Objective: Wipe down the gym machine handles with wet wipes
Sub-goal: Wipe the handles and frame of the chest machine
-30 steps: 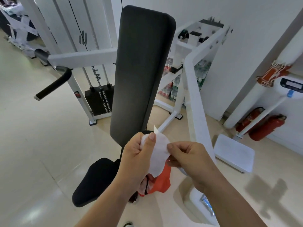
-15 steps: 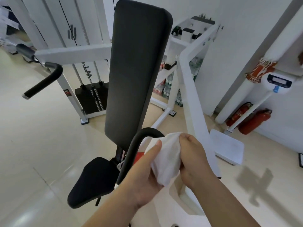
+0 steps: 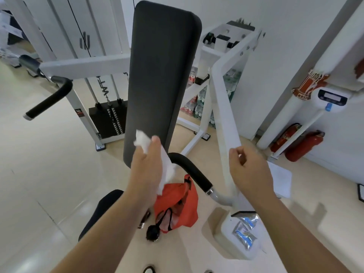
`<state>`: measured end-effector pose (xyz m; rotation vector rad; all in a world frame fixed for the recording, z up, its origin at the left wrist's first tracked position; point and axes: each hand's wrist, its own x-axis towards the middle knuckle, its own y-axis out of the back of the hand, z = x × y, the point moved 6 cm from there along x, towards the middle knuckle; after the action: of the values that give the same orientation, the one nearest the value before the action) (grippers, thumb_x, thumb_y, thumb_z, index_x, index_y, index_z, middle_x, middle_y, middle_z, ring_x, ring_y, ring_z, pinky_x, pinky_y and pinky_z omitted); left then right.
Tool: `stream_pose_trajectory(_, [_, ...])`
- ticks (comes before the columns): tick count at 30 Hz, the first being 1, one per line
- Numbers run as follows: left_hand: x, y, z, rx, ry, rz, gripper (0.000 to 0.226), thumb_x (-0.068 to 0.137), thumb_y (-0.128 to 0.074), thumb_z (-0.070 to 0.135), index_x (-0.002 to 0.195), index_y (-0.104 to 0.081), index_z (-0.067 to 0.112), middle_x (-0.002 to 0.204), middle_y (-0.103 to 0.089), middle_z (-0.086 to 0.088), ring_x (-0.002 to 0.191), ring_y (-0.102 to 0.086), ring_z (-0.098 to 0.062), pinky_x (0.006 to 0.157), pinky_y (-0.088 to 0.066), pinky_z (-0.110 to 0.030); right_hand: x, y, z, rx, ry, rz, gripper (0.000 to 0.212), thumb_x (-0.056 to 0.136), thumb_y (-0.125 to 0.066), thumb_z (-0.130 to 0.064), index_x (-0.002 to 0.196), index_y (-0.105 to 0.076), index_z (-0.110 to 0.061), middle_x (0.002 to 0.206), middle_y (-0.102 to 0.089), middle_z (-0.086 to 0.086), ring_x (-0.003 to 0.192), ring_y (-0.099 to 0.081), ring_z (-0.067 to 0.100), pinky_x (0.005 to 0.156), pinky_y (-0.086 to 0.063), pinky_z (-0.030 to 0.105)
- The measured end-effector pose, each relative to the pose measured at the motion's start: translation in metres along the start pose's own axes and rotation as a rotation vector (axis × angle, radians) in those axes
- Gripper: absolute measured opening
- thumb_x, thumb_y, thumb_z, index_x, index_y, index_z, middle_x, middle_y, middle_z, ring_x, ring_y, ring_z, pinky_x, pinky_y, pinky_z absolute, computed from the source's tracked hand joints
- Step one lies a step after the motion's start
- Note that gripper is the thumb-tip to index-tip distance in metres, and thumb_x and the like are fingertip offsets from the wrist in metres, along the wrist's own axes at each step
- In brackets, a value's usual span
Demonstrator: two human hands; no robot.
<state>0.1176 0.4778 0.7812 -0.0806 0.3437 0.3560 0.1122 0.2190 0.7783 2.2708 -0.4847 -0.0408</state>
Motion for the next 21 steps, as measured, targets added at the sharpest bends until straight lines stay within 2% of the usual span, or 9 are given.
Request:
stream_pose_trajectory(3, [-0.005,-0.033,0.043,0.521,-0.683,-0.052,0.020,0.105,-0.047,0.043,0.111,-0.048,0.024,0.098,-0.054,0.005,0.082,-0.059,-0.016,0.070,-0.049,-0.035,0.011,-0.018,0.023,-0.198,0.149,0.066,0.011,0.100,-0.054,-0.028,0.095,-0.062,-0.022,0.094,-0.057,-0.006,0.090,-0.053,0.020,0.071,-0.044,0.032])
stream_pose_trajectory(5, [-0.004,-0.067,0.022,0.924,-0.859,-0.178,0.023,0.102,-0.052,0.038,0.120,-0.050,0.023,0.115,-0.048,0.004,0.084,-0.059,-0.018,0.068,-0.047,-0.036,0.005,-0.037,0.038,-0.319,0.251,0.059,0.011,0.095,-0.063,-0.023,0.104,-0.066,-0.017,0.107,-0.053,0.001,0.104,-0.047,0.026,0.083,-0.042,0.031])
stream_pose_trajectory(8, [-0.007,-0.102,-0.048,1.474,-0.929,-0.482,0.019,0.096,-0.043,0.034,0.107,-0.058,0.026,0.100,-0.048,0.005,0.086,-0.055,-0.017,0.070,-0.044,-0.033,0.004,-0.043,0.046,-0.293,0.307,0.072,0.016,0.091,-0.069,-0.014,0.107,-0.066,-0.013,0.113,-0.050,0.005,0.109,-0.043,0.026,0.081,-0.050,0.035])
stream_pose_trajectory(10, [-0.016,-0.101,-0.063,1.431,-0.878,-0.594,0.013,0.090,-0.043,0.038,0.085,-0.049,0.027,0.082,-0.047,0.010,0.078,-0.049,-0.012,0.071,-0.046,-0.033,0.006,-0.043,0.045,-0.281,0.285,0.064,0.014,0.092,-0.066,-0.013,0.105,-0.065,-0.015,0.114,-0.048,0.003,0.111,-0.043,0.025,0.081,-0.051,0.035])
stream_pose_trajectory(12, [-0.020,-0.100,-0.059,1.244,-0.734,-0.685,0.014,0.087,-0.044,0.043,0.087,-0.044,0.029,0.081,-0.048,0.012,0.075,-0.049,-0.007,0.073,-0.048,-0.030,0.008,-0.044,0.044,-0.300,0.285,0.073,0.010,0.093,-0.065,-0.016,0.102,-0.065,-0.015,0.113,-0.048,0.004,0.112,-0.044,0.026,0.078,-0.053,0.037])
stream_pose_trajectory(14, [-0.017,-0.101,-0.064,1.389,-0.621,-0.853,0.028,0.097,-0.048,0.036,0.117,-0.055,0.018,0.112,-0.060,0.005,0.099,-0.059,-0.010,0.091,-0.050,-0.032,0.008,-0.047,0.043,-0.363,0.293,0.078,0.007,0.095,-0.063,-0.020,0.099,-0.065,-0.014,0.112,-0.048,0.005,0.111,-0.045,0.027,0.074,-0.055,0.039])
stream_pose_trajectory(16, [-0.004,-0.097,-0.073,1.770,-0.535,-0.924,0.058,0.096,-0.064,0.022,0.148,-0.040,0.014,0.154,-0.039,-0.006,0.133,-0.048,-0.023,0.105,-0.044,-0.037,0.009,-0.047,0.041,-0.402,0.294,0.088,0.009,0.097,-0.062,-0.022,0.096,-0.066,-0.014,0.112,-0.047,0.004,0.109,-0.045,0.027,0.071,-0.055,0.039])
stream_pose_trajectory(19, [-0.014,-0.103,-0.061,1.886,-1.255,-0.679,0.029,0.082,-0.068,0.023,0.111,-0.065,0.022,0.113,-0.060,-0.002,0.096,-0.056,-0.023,0.076,-0.040,-0.037,0.007,-0.046,0.040,-0.396,0.304,0.100,0.010,0.096,-0.063,-0.022,0.095,-0.067,-0.013,0.111,-0.048,0.005,0.109,-0.046,0.028,0.073,-0.054,0.038])
stream_pose_trajectory(21, [-0.018,-0.106,-0.066,1.824,-1.518,-0.573,0.009,0.080,-0.062,0.020,0.087,-0.068,0.018,0.097,-0.061,-0.003,0.089,-0.056,-0.025,0.078,-0.040,-0.039,0.007,-0.046,0.041,-0.390,0.309,0.098,0.010,0.096,-0.064,-0.023,0.095,-0.067,-0.013,0.112,-0.048,0.005,0.109,-0.046,0.028,0.074,-0.053,0.037])
